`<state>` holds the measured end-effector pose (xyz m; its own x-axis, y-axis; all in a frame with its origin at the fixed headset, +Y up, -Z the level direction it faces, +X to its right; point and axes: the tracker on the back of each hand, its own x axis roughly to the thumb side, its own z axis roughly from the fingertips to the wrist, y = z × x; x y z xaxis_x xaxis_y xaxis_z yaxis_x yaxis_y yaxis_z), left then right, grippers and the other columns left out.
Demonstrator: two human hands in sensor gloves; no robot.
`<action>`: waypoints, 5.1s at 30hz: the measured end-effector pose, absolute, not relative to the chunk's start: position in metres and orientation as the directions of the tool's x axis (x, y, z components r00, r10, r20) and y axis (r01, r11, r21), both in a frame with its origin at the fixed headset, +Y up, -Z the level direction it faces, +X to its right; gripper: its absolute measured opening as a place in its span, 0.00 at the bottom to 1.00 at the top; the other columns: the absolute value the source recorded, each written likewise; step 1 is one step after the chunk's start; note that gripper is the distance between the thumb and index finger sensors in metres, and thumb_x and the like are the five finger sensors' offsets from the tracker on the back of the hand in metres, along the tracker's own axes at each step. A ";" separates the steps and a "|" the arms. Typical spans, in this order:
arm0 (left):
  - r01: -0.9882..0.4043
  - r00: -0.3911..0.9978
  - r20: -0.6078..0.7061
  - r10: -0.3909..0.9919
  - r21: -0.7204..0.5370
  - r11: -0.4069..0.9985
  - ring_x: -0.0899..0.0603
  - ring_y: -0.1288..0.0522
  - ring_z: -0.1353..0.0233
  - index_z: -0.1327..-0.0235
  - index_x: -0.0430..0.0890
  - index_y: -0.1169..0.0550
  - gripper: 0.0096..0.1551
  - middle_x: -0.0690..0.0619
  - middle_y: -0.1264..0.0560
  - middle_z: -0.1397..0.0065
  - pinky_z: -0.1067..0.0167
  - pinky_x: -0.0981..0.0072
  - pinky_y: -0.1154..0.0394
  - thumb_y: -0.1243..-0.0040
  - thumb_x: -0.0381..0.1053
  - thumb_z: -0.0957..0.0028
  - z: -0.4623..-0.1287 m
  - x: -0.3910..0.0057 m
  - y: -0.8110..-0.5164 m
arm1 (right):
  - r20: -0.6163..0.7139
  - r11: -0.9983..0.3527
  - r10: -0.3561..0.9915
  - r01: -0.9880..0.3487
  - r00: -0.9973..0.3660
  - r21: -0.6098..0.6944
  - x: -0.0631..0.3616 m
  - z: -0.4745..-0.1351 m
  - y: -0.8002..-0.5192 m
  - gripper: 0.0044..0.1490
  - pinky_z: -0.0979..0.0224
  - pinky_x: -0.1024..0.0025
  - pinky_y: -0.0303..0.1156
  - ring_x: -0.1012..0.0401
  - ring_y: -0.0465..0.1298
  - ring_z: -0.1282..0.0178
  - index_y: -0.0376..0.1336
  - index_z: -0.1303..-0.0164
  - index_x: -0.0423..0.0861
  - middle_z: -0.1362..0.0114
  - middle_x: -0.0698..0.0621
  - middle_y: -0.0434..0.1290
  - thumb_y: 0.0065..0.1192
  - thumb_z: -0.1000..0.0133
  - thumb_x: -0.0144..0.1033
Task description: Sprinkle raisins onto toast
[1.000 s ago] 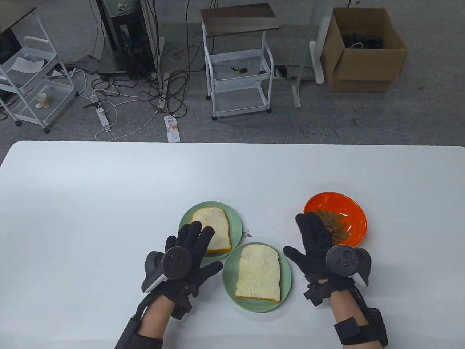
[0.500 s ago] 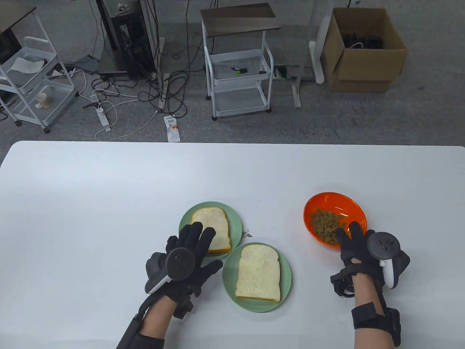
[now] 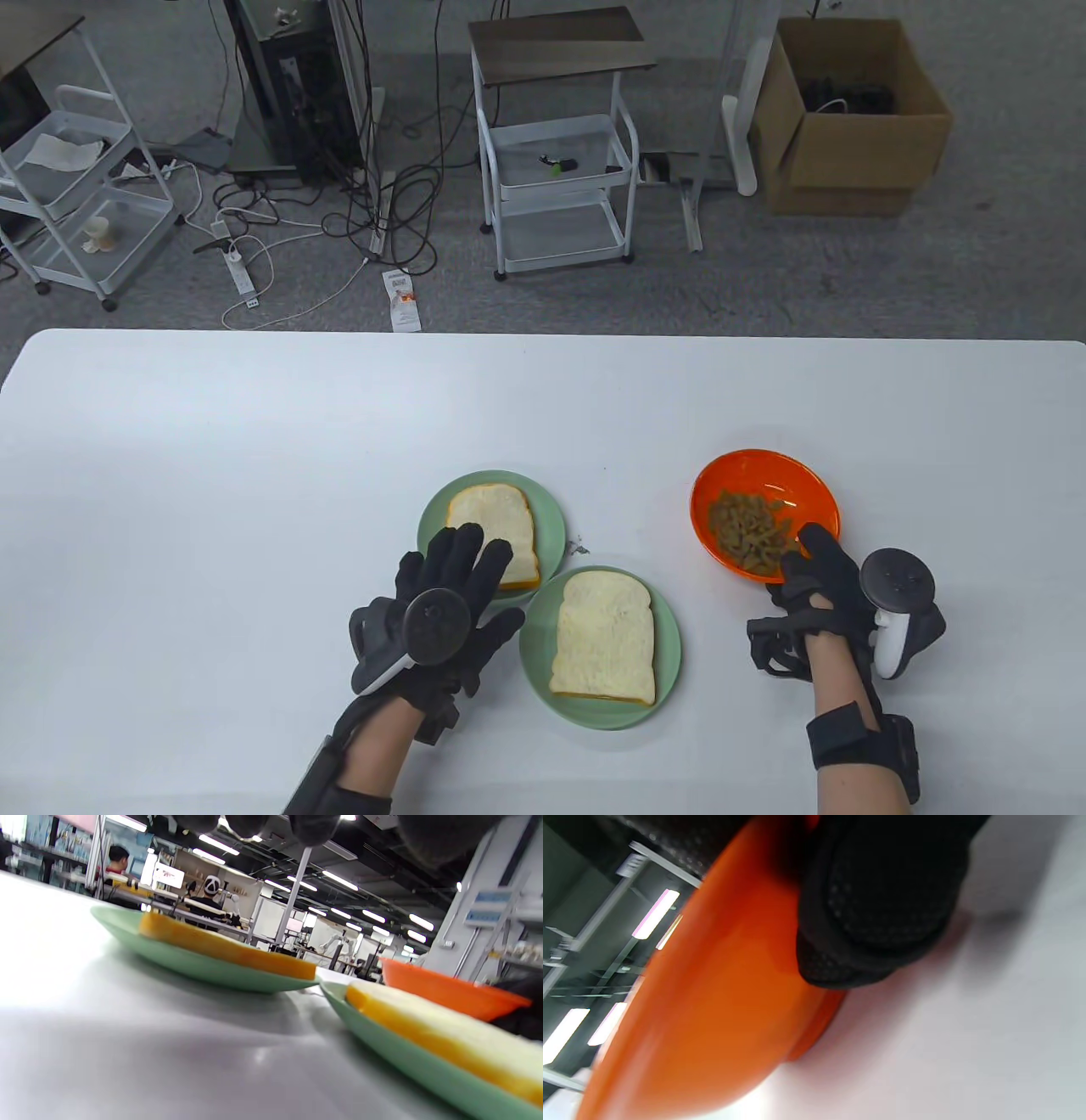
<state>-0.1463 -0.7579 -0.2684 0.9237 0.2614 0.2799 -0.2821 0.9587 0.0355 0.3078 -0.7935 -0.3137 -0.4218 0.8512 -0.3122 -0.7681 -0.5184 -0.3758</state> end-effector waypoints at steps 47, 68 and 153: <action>-0.240 0.946 0.240 0.216 0.073 0.968 0.52 0.09 0.69 0.50 0.59 0.11 0.23 0.55 0.12 0.50 0.63 0.68 0.10 0.18 0.60 0.60 -0.271 -0.038 -0.716 | -0.045 -0.379 0.922 -0.920 -0.384 0.098 0.155 -0.261 -0.769 0.36 0.74 0.72 0.88 0.49 0.87 0.75 0.64 0.27 0.38 0.29 0.24 0.68 0.69 0.49 0.24; -0.471 0.853 0.333 0.403 0.156 0.868 0.52 0.09 0.67 0.48 0.59 0.12 0.24 0.56 0.13 0.49 0.62 0.69 0.10 0.19 0.60 0.59 -0.262 -0.046 -0.705 | -0.099 -0.428 0.903 -0.894 -0.418 -0.131 0.225 -0.289 -0.768 0.36 0.74 0.69 0.87 0.47 0.87 0.75 0.66 0.28 0.39 0.29 0.25 0.69 0.69 0.49 0.23; -0.310 0.896 0.402 0.191 0.254 0.916 0.50 0.13 0.38 0.35 0.65 0.21 0.35 0.58 0.21 0.28 0.38 0.58 0.16 0.26 0.68 0.58 -0.262 -0.035 -0.705 | -0.062 -0.411 0.912 -0.896 -0.406 -0.167 0.239 -0.295 -0.770 0.35 0.73 0.67 0.86 0.46 0.86 0.74 0.66 0.27 0.40 0.28 0.25 0.68 0.69 0.49 0.24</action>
